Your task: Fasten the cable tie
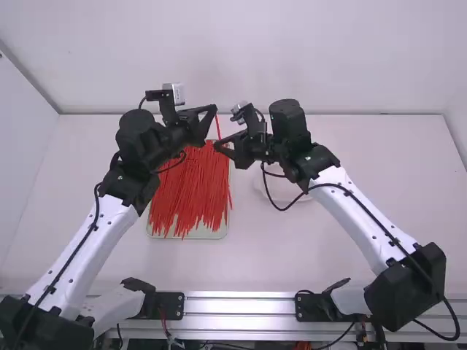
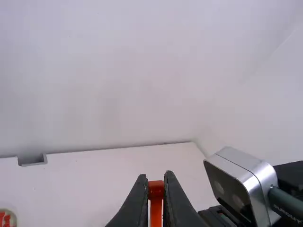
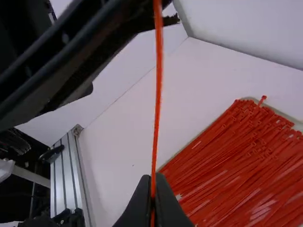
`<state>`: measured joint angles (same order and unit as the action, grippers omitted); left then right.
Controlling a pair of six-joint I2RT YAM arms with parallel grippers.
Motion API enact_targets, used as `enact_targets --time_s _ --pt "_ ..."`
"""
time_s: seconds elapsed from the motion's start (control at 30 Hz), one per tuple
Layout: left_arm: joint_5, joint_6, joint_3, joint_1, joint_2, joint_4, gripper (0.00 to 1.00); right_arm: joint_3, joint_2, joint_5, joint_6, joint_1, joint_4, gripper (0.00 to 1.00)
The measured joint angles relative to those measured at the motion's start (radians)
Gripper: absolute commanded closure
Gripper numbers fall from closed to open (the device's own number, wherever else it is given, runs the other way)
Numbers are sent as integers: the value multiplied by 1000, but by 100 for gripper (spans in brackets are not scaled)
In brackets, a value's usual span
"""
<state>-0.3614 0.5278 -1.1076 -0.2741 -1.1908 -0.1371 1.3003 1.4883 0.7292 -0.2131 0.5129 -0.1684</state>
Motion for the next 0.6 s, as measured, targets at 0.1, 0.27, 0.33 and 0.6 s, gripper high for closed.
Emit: enact_targets --time_s 0.1,0.27,0.33,0.6 --pt "2 -1 0 0 0 -5 67 0 0 1 8 -6 1 100" --pt "7 -39 0 0 0 -14 50 0 0 5 23 -50 1 100" --pt "7 -58 0 2 0 -14 43 0 0 18 34 -70 1 100" --pt "-134 -186 0 80 0 -68 15 0 0 181 155 -197 2 100"
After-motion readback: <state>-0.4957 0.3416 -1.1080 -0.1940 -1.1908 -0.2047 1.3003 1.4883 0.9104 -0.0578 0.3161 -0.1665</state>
